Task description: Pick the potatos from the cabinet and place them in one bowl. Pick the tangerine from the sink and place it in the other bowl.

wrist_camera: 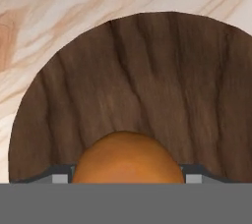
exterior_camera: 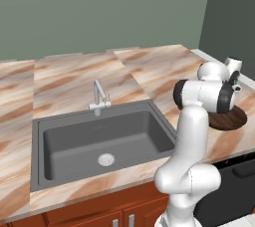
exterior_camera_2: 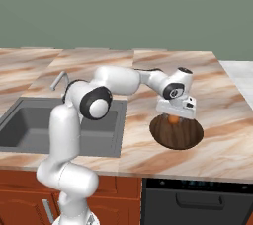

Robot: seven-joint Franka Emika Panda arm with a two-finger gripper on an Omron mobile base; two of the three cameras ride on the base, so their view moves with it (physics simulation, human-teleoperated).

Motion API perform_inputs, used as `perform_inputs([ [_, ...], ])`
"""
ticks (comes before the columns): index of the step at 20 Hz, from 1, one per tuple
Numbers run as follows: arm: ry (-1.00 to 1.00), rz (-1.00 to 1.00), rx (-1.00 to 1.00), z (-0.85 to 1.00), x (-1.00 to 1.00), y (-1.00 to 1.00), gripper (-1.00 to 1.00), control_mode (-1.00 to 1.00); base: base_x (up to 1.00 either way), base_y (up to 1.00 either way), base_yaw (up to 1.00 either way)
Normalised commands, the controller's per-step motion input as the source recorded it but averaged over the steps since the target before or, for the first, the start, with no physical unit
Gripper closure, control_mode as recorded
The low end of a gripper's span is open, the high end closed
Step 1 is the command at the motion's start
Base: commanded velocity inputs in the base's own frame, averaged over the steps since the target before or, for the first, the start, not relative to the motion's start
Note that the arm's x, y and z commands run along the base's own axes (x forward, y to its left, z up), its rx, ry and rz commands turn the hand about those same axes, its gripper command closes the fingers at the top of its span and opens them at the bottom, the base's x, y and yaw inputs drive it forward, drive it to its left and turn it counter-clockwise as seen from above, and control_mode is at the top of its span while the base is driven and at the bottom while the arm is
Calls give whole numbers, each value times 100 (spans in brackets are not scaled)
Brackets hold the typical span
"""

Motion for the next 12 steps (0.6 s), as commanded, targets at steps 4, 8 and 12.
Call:
perform_inputs([
  [4, 0, 0, 0, -41, 0, 0, 100, -100, 0, 0, 0],
  [8, 0, 0, 0, -45, 0, -1, 100, -100, 0, 0, 0],
  [12, 0, 0, 0, -32, 0, -4, 100, -100, 0, 0, 0],
])
